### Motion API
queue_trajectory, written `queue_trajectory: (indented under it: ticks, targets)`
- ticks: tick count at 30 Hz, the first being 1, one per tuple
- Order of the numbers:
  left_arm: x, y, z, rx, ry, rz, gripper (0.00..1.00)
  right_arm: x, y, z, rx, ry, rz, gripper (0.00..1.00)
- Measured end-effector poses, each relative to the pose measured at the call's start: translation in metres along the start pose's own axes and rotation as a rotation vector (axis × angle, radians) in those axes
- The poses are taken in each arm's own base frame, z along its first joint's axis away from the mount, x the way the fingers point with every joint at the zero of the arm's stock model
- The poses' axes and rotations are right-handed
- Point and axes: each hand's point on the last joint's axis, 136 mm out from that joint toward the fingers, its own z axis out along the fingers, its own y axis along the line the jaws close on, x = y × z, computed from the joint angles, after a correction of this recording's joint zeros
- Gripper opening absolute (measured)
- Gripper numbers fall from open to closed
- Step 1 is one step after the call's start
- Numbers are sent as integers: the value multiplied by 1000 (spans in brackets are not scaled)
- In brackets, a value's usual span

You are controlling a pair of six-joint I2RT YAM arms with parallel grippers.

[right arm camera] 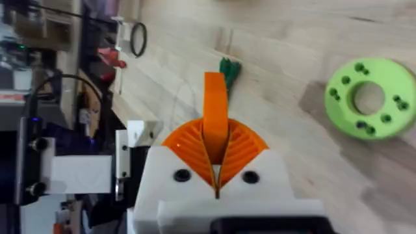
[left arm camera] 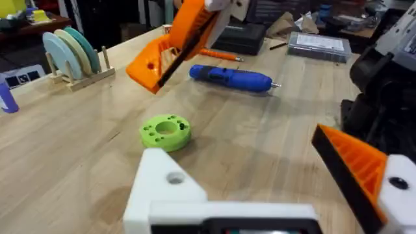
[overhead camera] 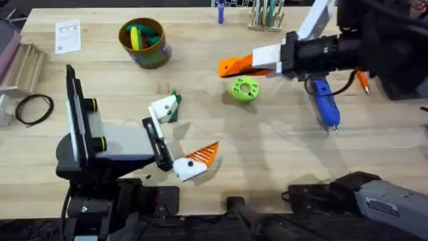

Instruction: Pick up the gripper from the table and insert it into the empty holder that is missing its gripper. Then pick up a screw, insert it into the mounting hole, and use the screwdriver to tighten it. Finally, clean up the table by picking up the vegetable and placing it into the bucket.

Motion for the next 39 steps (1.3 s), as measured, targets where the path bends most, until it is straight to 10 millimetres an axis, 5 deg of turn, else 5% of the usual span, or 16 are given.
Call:
queue_trajectory:
  ticks: [21, 35, 39]
  targets:
    - [0, 0, 0, 0, 0, 0, 985, -21, 24, 10, -401, -131, 81, 9]
    - [0, 0, 0, 0, 0, 0, 986, -23, 35, 24, -629, -31, 81, 9]
    - [0, 0, 0, 0, 0, 0, 985, -9, 26, 33, -666, 65, 139, 9]
